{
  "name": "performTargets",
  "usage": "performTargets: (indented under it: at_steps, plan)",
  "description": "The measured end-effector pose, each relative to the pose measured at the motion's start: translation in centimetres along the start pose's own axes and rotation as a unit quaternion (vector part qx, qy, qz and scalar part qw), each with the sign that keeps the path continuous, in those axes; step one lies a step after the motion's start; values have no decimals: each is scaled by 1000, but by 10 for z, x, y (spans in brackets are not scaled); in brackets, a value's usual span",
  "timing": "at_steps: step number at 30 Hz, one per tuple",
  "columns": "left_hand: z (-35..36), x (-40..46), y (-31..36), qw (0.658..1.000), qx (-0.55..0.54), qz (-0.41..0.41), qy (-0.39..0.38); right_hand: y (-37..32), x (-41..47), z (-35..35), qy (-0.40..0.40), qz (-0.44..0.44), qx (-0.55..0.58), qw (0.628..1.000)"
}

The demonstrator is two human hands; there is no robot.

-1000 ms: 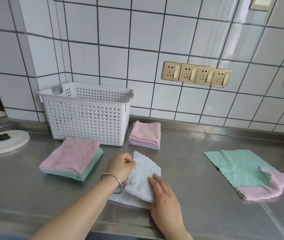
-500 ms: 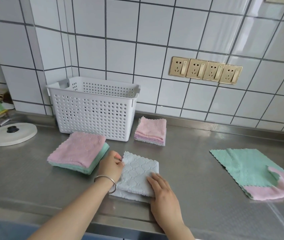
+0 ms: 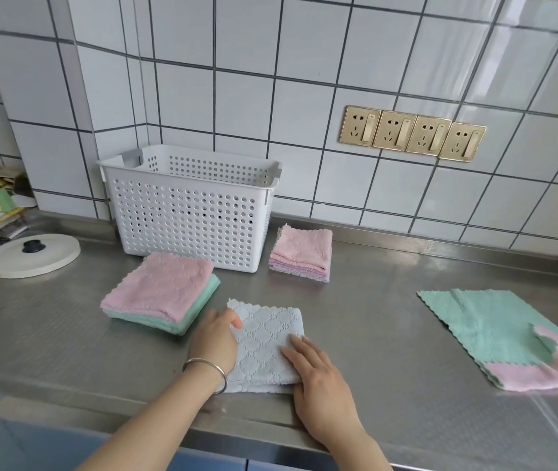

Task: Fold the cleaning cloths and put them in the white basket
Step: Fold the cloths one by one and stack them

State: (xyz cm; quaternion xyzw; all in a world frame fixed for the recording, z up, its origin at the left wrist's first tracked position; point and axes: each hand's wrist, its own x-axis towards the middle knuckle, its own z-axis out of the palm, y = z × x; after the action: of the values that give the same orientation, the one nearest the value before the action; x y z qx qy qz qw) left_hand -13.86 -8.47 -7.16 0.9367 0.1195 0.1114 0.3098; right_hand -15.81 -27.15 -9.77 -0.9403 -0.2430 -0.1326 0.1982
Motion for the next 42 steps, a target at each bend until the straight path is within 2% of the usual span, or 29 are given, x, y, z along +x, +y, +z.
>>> performTargets:
  at_steps: [7, 9, 10, 12, 14, 18, 21, 24, 27, 30, 32, 36, 37, 40, 42]
  plan:
    - [3, -29, 2, 995, 94, 22, 12, 4, 1, -1, -19, -8, -3, 1000]
    - [0, -32, -3, 996, 79, 2, 43, 0, 2, -16, -87, 54, 117, 988]
    - [-3, -33, -5, 995, 81, -17, 52, -3, 5, -23, -96, 97, 181, 974]
    - [-8, -35, -7, 990, 120, -66, 35, -5, 14, -33, -42, 178, 245, 952]
    - [-10, -37, -8, 983, 157, -96, 6, -8, 25, -34, -22, 255, 229, 939]
    - [-7, -37, -3, 981, 175, -87, -17, -21, 38, -30, -89, 315, 204, 922]
    - [-11, -43, 2, 992, 110, -64, -3, -29, 40, -27, -91, 316, 212, 920]
    - [-23, -45, 4, 998, -5, -62, 15, -35, 41, -29, -57, 329, 302, 893]
    - [-52, -34, 4, 985, -134, -43, 98, -49, 59, -34, -9, 309, 387, 869]
    - [-95, -4, -8, 961, -218, -9, 170, -79, 95, -37, 4, 258, 451, 855]
    - [-123, 24, -24, 965, -200, 12, 168, -107, 123, -33, -5, 239, 509, 827]
    - [-149, 69, -61, 986, -100, 8, 131, -146, 165, -4, -44, 288, 583, 759]
    - [-149, 76, -69, 990, -81, -1, 119, -150, 171, 6, -50, 299, 576, 759]
    - [-138, 87, -91, 996, -40, -34, 72, -154, 179, 32, -46, 326, 480, 813]
    - [-129, 90, -101, 998, 4, -49, 37, -157, 176, 44, -28, 338, 431, 836]
